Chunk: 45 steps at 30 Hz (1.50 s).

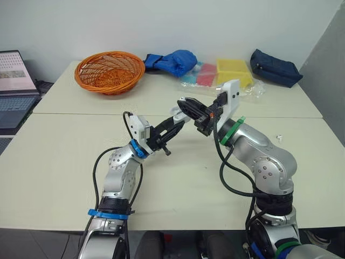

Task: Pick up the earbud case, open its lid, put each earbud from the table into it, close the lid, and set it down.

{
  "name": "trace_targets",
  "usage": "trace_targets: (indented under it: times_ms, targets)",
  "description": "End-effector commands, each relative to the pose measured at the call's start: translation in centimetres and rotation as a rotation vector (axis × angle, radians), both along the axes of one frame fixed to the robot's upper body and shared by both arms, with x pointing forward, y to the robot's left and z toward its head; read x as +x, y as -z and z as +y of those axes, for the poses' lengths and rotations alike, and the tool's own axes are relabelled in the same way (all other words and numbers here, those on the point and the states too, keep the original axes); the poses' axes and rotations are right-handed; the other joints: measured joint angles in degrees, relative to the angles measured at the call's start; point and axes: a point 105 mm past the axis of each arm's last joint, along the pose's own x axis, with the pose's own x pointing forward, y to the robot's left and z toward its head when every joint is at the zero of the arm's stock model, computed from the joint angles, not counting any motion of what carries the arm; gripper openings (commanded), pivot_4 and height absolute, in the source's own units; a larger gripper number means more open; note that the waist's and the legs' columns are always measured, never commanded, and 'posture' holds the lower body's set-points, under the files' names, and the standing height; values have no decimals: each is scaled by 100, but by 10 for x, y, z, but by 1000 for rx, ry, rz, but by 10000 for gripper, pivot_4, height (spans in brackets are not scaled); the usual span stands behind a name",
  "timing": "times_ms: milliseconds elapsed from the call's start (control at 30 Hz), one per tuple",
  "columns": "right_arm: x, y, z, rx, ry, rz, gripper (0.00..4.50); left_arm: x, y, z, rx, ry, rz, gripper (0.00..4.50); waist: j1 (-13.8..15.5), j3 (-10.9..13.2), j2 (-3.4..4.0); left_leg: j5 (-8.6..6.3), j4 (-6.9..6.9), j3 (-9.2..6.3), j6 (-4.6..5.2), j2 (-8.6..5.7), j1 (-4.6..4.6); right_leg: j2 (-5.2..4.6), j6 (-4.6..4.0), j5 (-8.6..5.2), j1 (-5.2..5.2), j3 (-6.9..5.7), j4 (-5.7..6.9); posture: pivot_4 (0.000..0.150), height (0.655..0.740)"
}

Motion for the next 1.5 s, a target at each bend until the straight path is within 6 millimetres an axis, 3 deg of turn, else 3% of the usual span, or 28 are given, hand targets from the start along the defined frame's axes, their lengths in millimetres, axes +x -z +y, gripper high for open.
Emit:
trace_targets:
  times_ms: [33,1333,1500]
  targets:
    - [-3,-4,1,7,0,-34,4185,-3,-11,-4,-12,18,-57,7592,-1,0,0,0,-1,0,0,1,1,2,-1,0,0,0,0,1500,7400]
    - [-1,26,8,-122,3,3,4185,-2,-17,-5,-13,29,-90,7592,-2,0,0,0,-1,5,0,0,0,-1,0,-1,0,3,-4,1500,7400]
    - [1,25,7,-120,9,-2,20712,-4,-19,-6,-16,28,-94,7592,-2,0,0,0,-1,4,0,0,0,-1,0,-1,0,3,-4,1500,7400]
